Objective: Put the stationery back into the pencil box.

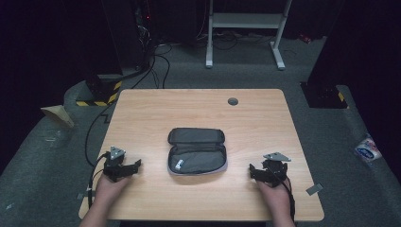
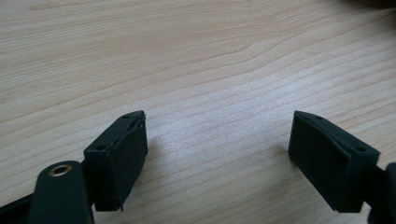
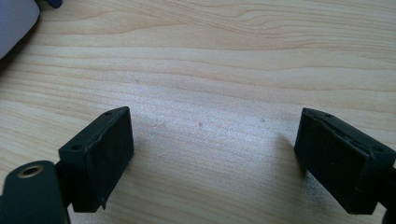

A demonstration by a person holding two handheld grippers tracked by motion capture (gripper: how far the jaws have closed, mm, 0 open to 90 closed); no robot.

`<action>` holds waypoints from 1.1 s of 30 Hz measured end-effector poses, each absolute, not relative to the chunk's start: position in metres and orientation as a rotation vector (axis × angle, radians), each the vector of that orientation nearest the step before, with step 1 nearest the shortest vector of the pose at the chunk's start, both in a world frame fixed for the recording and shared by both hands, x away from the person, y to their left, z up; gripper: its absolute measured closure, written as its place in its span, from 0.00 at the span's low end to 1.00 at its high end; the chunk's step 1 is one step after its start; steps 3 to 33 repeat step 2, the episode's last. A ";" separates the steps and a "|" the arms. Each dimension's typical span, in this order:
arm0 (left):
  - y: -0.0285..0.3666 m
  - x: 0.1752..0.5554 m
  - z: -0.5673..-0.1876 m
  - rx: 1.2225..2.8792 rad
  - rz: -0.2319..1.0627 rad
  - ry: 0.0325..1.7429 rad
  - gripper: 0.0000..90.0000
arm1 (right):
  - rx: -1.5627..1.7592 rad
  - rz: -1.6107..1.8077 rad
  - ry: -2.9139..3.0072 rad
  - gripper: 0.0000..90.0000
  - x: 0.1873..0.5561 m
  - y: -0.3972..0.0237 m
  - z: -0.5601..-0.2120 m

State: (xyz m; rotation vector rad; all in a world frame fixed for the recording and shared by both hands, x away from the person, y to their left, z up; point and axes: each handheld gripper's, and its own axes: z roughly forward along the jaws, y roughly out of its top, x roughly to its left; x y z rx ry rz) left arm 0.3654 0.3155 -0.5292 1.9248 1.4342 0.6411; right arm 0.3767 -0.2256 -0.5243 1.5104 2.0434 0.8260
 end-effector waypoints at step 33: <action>0.316 0.365 -0.529 1.926 0.643 1.431 0.22 | 1.513 0.824 2.040 0.13 0.377 -0.225 -0.524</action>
